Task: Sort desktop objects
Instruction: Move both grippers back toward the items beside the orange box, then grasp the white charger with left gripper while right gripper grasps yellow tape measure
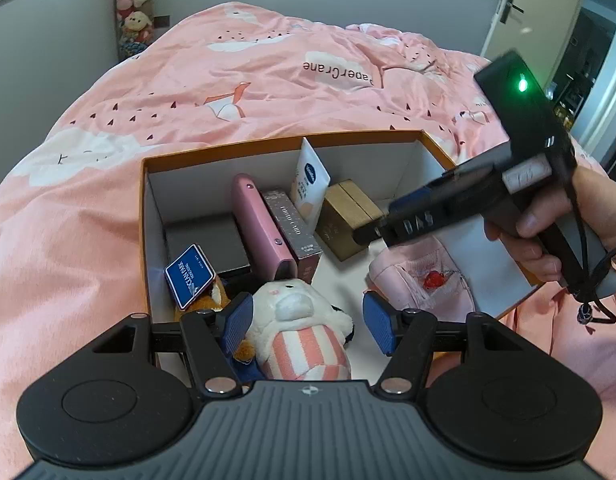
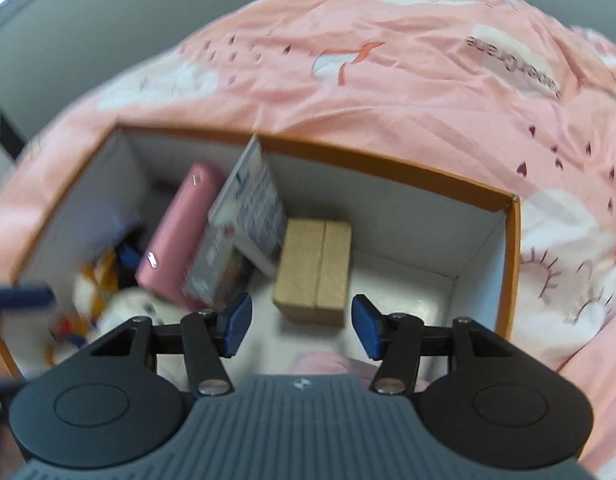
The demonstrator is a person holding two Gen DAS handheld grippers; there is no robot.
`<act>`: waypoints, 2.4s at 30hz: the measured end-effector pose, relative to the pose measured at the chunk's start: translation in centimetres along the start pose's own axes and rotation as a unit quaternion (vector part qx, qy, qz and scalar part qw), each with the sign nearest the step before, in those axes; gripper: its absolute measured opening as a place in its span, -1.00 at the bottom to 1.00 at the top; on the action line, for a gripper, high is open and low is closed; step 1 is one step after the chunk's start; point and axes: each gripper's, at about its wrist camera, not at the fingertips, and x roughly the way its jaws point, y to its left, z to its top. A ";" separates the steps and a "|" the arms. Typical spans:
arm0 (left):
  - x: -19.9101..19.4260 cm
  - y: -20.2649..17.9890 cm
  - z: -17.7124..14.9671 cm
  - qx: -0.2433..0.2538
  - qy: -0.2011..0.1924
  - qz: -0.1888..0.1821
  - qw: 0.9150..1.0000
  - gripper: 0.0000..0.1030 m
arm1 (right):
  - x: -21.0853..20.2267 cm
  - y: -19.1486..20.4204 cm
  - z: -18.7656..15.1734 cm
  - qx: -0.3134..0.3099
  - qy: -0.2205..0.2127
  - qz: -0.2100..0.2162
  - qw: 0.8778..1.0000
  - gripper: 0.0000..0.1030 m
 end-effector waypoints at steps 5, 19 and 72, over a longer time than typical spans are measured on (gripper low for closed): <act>-0.2 0.0 0.0 0.001 -0.001 0.001 1.000 0.40 | 1.5 0.8 0.0 -0.051 0.021 -0.035 0.998 -0.13; -0.3 0.0 0.0 -0.004 0.001 0.002 1.000 0.38 | 3.2 1.6 0.7 -0.099 0.005 -0.030 0.995 -0.32; -0.3 1.6 -16.5 -0.338 0.258 -0.041 0.904 0.11 | 0.0 9.9 -22.9 0.238 0.142 0.211 0.937 -0.30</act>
